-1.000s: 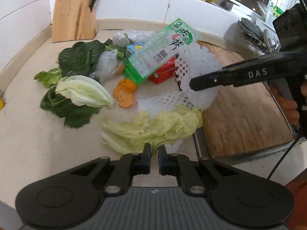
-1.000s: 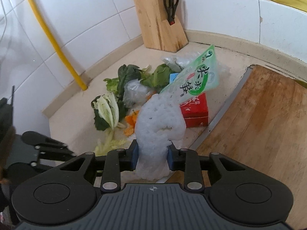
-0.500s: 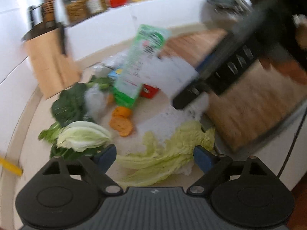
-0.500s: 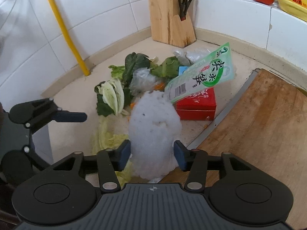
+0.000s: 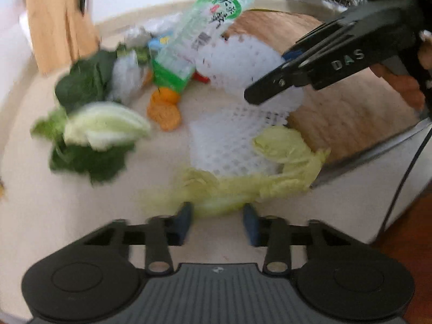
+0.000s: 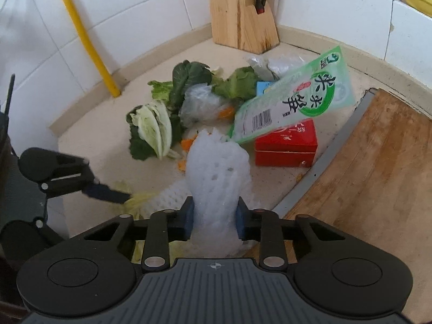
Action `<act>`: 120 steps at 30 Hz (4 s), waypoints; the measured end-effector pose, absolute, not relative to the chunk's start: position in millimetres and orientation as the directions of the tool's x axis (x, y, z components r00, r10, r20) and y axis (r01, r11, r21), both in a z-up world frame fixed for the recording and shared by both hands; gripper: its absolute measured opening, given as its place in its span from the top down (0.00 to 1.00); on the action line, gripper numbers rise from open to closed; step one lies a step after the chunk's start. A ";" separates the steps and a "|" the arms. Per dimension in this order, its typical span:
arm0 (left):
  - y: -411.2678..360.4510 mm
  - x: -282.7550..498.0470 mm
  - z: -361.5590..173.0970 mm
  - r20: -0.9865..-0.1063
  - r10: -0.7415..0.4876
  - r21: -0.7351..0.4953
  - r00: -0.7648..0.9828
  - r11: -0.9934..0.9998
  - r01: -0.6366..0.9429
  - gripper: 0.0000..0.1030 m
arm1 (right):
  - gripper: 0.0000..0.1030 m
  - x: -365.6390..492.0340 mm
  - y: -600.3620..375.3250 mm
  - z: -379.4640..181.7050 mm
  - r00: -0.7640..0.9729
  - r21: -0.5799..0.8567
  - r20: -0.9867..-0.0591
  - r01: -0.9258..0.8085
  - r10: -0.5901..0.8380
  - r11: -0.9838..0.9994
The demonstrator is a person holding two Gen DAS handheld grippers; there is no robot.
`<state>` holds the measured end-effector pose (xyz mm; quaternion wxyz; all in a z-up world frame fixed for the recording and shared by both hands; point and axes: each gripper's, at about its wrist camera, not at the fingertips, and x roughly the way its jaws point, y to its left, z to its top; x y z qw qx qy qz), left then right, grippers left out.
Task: Collect trash
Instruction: 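Lift the foam net with the right tool while the left tool reaches toward the pile, then grasp a pale napa cabbage leaf with the left tool, then carry the cabbage leaf with the left tool while the right tool carries the net over the bin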
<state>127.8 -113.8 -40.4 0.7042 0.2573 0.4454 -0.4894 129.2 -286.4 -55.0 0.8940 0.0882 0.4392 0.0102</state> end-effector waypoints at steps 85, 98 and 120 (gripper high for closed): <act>-11.4 167.9 -16.4 -0.559 -0.772 -0.584 0.302 0.625 0.517 0.93 | 0.69 128.6 -210.1 -21.9 0.644 0.147 -0.753 -0.031 0.132 0.989; 37.2 158.5 -3.5 -0.497 -0.728 -0.601 0.473 0.682 0.417 0.93 | 0.69 148.3 -171.4 -7.2 0.672 0.153 -0.708 -0.156 0.219 0.976; 149.5 81.3 -4.8 -0.517 -0.480 -0.575 0.708 0.808 0.128 0.93 | 0.69 174.2 -58.9 -20.2 0.523 0.201 -0.715 -0.482 0.465 0.853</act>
